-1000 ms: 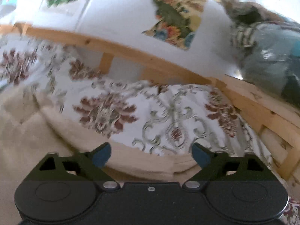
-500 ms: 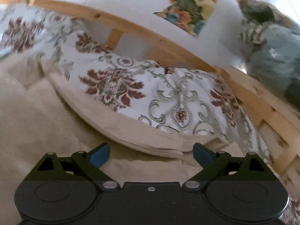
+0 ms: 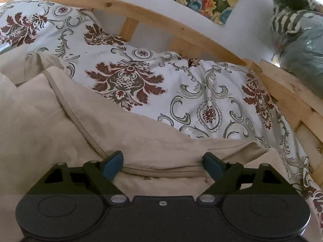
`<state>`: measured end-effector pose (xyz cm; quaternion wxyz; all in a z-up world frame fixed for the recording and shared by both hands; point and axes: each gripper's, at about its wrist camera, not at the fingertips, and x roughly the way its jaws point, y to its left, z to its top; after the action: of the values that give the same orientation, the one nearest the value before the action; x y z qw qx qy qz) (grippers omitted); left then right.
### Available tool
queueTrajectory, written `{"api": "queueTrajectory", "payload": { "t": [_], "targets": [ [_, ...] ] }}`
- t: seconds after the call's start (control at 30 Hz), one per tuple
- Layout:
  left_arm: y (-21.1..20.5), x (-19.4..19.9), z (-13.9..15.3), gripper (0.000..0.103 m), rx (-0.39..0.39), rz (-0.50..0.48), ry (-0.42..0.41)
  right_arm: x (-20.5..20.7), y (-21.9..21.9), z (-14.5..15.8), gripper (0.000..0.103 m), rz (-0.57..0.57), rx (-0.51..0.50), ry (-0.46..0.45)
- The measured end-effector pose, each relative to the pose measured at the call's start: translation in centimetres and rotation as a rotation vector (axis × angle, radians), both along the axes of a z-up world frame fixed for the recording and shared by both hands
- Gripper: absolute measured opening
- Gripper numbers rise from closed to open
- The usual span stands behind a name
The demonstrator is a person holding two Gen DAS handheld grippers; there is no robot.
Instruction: Fold large clothes
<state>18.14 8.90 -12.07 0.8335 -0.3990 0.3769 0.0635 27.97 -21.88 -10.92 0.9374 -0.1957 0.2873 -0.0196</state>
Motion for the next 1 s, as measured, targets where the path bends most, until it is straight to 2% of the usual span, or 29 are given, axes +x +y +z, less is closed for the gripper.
{"api": "queueTrajectory", "payload": {
  "t": [0.03,0.1,0.17,0.3,0.33,0.37,0.4,0.53,0.57,0.67,0.73,0.83,0.87,0.97,1.0],
  "targets": [
    [-0.3,-0.1,0.4,0.028,0.024,-0.001,-0.013,0.0,0.1,-0.2,0.088,0.002,-0.01,-0.012],
    [-0.7,0.0,1.2,0.009,0.082,-0.023,-0.042,-0.3,0.3,-0.4,0.088,0.003,-0.024,-0.025],
    [-1.6,-0.1,2.2,0.005,0.15,-0.062,-0.084,-0.2,0.2,-0.3,0.088,0.003,-0.016,-0.028],
    [-4.7,-0.3,5.4,0.003,0.358,-0.171,-0.212,-0.5,-0.5,0.4,0.086,0.006,0.041,-0.045],
    [-5.4,-0.4,6.4,0.003,0.396,-0.2,-0.248,-0.6,-1.0,0.9,0.083,0.003,0.075,-0.051],
    [-6.1,-0.3,7.4,0.003,0.434,-0.231,-0.281,-0.6,-1.6,1.6,0.075,-0.009,0.114,-0.057],
    [-7.0,-0.4,8.5,0.003,0.477,-0.268,-0.312,-0.7,-2.3,2.5,0.069,-0.011,0.165,-0.088],
    [-11.0,-0.2,12.2,0.003,0.601,-0.385,-0.395,-0.7,-6.9,8.1,0.056,-0.093,0.417,-0.074],
    [-12.1,-0.3,12.9,0.003,0.618,-0.413,-0.411,-1.1,-8.4,9.9,0.046,-0.092,0.477,-0.077],
    [-16.2,-0.2,14.9,0.003,0.709,-0.529,-0.467,-3.4,-12.5,14.7,0.045,-0.06,0.578,-0.105],
    [-19.0,-0.6,15.5,0.003,0.779,-0.617,-0.487,-5.7,-15.4,16.6,0.046,-0.038,0.658,-0.114],
    [-23.5,-0.8,15.7,0.003,0.877,-0.771,-0.501,-8.8,-20.4,17.2,0.052,-0.011,0.857,-0.052],
    [-24.8,-1.1,15.6,0.003,0.912,-0.826,-0.505,-9.8,-22.2,16.8,0.058,-0.024,0.946,-0.028],
    [-28.9,-3.0,14.3,0.003,1.026,-1.013,-0.524,-11.8,-26.0,14.9,0.06,-0.055,1.191,-0.008],
    [-30.0,-3.8,13.6,0.003,1.064,-1.065,-0.53,-12.2,-26.8,14.0,0.064,-0.064,1.273,-0.005]
  ]
}}
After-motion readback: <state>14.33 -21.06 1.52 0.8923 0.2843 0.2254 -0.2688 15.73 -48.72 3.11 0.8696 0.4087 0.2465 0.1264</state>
